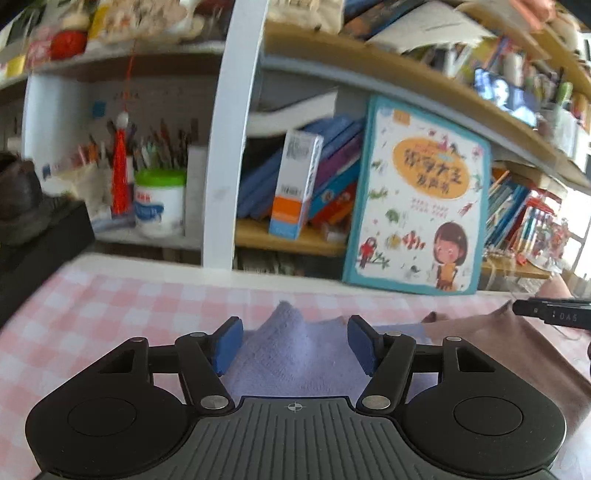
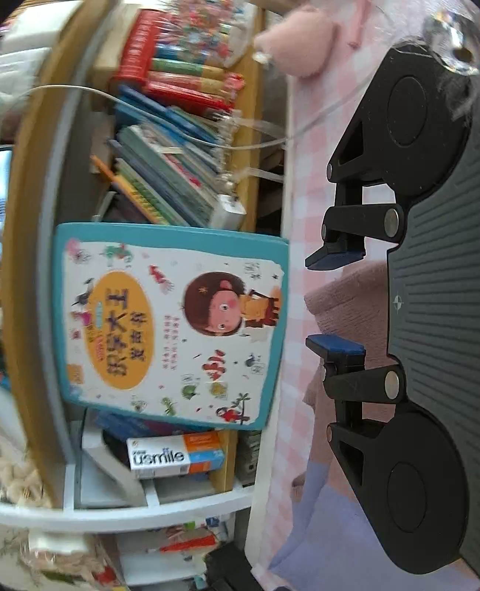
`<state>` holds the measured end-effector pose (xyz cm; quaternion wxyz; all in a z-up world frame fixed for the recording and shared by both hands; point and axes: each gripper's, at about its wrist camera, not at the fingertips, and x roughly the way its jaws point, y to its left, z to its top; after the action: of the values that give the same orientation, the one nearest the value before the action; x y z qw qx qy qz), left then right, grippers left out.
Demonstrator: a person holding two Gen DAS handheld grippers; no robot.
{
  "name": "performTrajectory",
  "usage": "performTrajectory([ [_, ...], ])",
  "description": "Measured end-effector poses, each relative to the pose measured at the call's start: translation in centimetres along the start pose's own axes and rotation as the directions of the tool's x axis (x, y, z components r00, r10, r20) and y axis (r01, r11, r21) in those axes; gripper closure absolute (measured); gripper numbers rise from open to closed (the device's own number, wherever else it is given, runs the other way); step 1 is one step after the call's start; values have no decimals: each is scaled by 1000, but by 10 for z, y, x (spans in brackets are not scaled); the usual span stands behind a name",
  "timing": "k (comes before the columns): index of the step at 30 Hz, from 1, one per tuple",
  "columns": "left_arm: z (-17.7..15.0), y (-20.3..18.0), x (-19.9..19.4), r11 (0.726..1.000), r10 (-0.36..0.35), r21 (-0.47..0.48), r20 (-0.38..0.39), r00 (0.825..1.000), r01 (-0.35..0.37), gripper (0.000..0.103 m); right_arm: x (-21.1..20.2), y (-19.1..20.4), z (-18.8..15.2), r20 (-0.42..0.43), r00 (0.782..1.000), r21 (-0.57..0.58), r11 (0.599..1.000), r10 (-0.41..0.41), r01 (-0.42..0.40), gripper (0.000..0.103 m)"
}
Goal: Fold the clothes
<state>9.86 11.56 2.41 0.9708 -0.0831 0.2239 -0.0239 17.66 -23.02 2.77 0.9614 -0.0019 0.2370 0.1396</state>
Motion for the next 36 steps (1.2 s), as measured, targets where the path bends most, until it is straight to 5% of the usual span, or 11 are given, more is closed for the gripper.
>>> performTrajectory([
  [5, -3, 18, 24, 988, 61, -140, -58, 996, -68, 40, 18, -11, -2, -68, 997, 67, 997, -26, 31, 68],
  [10, -14, 48, 37, 953, 39, -292, -135, 990, -78, 35, 27, -28, -10, -106, 994, 135, 990, -25, 39, 67],
  [15, -16, 56, 31, 940, 70, -323, -124, 990, -106, 33, 26, -42, -16, -98, 995, 227, 973, -13, 35, 66],
  [20, -18, 67, 12, 917, 149, -359, -91, 985, -172, 30, 8, -56, -16, -55, 991, 244, 961, -121, 131, 67],
  [23, -18, 74, -3, 907, 169, -381, -61, 984, -180, 30, -7, -64, -17, -27, 995, 270, 957, -100, 103, 67],
  [29, -24, 63, -38, 931, 118, -346, -23, 993, -119, 24, -41, -53, -24, -5, 1000, 202, 979, 12, -11, 67],
  [36, -48, 29, -73, 971, 94, -210, -92, 991, -112, 22, -81, -49, -46, -34, 995, 106, 991, 91, -87, 67],
])
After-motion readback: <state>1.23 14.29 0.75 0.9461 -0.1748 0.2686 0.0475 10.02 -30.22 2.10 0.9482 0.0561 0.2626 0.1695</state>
